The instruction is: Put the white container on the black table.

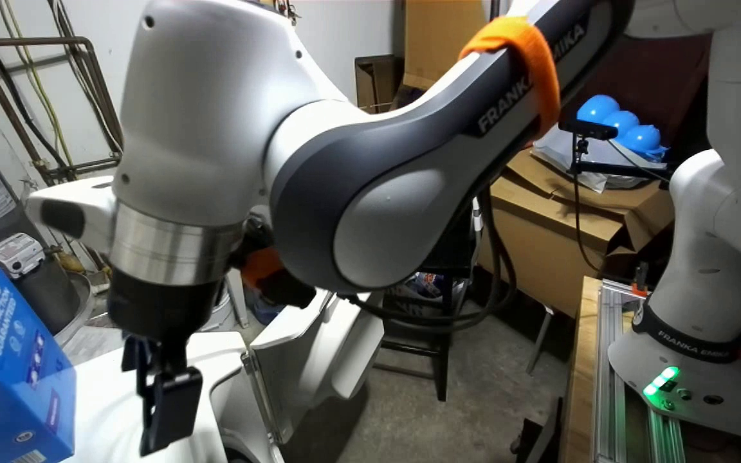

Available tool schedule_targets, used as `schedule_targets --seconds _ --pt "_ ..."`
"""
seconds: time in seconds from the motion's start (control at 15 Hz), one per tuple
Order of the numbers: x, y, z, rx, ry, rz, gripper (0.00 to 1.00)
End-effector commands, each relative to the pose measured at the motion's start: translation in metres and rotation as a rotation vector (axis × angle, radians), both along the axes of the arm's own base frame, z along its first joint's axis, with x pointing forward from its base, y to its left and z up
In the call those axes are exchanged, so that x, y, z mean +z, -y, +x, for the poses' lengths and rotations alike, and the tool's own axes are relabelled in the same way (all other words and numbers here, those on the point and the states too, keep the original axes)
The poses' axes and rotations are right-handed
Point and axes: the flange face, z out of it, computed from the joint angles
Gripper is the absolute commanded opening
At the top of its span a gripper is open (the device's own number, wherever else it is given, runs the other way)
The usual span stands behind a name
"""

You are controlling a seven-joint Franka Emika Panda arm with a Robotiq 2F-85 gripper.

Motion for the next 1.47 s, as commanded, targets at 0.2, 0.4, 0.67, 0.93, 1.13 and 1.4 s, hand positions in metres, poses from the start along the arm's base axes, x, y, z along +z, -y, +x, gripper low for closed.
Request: schedule_targets --seconds 0.2,0.4,0.67,0.93,1.13,1.4 --pt "-0.021 -0.127 -0.032 0.340 0.000 0.091 1.00" --pt "-0.024 -0.107 -0.038 0.277 -0.004 0.069 1.00" --pt "-0.039 -0.105 -0.030 0.209 -0.033 0.078 1.00" --pt "-0.071 -0.130 -0.050 0.180 -0.092 0.089 1.00" --pt "-0.088 -0.144 -0.066 0.164 -0.093 0.064 1.00" --pt "-0.107 -0.154 -0.069 0.127 -0.090 0.046 1.00"
